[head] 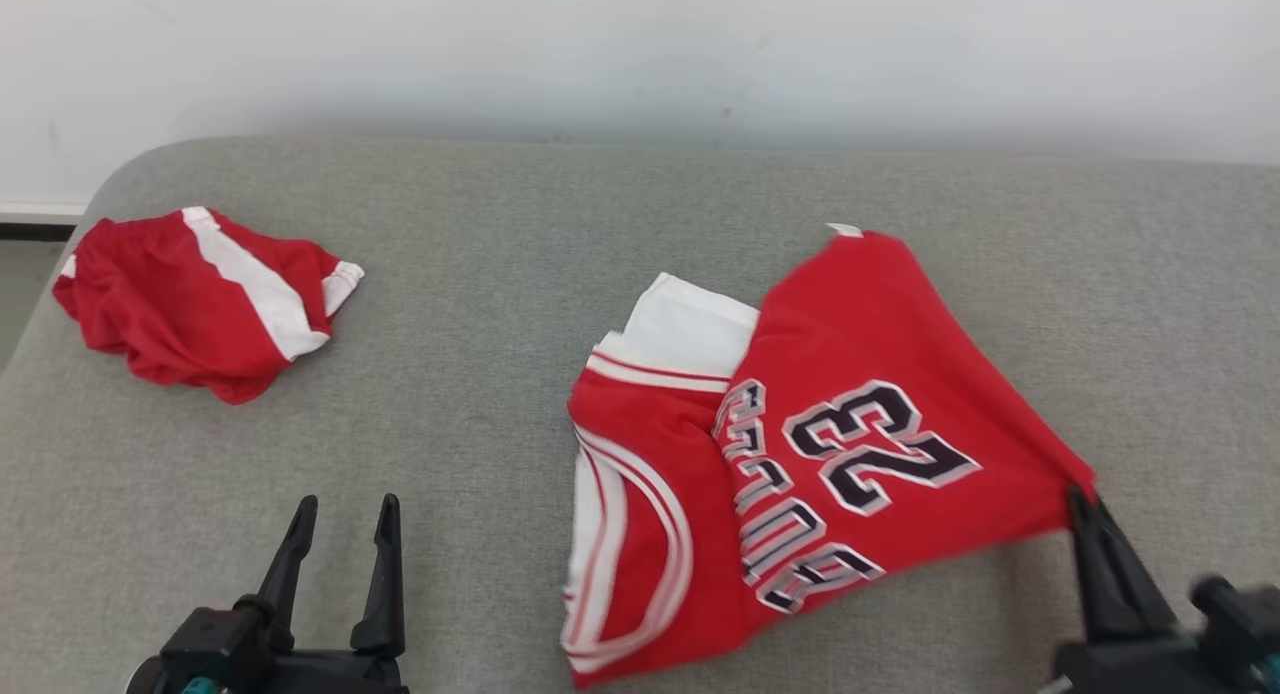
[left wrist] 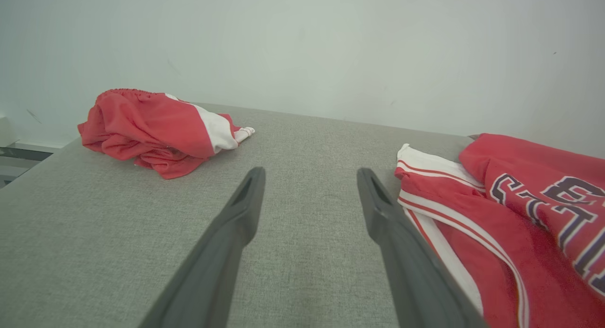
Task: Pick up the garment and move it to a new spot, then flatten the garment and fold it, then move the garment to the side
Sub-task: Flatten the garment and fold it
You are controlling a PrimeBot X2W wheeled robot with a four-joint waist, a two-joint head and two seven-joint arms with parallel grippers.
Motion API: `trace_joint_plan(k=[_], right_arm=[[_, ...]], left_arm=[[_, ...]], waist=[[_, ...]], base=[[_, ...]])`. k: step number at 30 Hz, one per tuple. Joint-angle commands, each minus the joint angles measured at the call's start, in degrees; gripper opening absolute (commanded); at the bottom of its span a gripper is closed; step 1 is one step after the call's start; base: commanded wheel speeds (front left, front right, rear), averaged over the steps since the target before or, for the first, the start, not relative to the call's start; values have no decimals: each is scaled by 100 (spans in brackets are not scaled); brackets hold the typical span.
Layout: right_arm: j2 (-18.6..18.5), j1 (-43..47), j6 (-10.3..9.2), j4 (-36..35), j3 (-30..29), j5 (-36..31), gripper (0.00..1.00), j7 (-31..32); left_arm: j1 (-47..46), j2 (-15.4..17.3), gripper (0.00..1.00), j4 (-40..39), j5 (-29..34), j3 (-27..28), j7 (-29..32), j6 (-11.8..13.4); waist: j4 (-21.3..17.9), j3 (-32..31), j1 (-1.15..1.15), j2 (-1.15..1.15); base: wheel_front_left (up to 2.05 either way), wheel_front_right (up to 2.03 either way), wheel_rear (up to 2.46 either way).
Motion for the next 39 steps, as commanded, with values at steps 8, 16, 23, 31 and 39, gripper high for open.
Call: trace_joint_plan(k=[8, 16, 23, 31, 39], right_arm=[[423, 1359, -13, -1246, -1136, -251, 0, 580], [378, 1113, -13, -1344, -997, -309, 0, 708], [-142, 5, -13, -769, -533, -348, 0, 790], [-473, -1738, -13, 825, 228, -334, 0, 721], [-296, -2990, -13, 3221, 727, -242, 100, 275]], left_arm=[[69, 1, 100, -41, -47, 72, -4, 29], [7, 0, 100, -14, -53, 8, -4, 27], [-71, 0, 100, 4, 2, -47, -4, 9], [-262, 1, 100, 65, -117, -285, -4, 15], [-306, 0, 100, 107, -163, -445, -4, 48]], waist=[[-213, 20, 1, 0], [-136, 17, 1, 0], [80, 89, 1, 0], [507, 280, 1, 0], [682, 349, 1, 0]], base=[[0, 0, 0], [0, 0, 0], [0, 0, 0], [0, 0, 0], [0, 0, 0]])
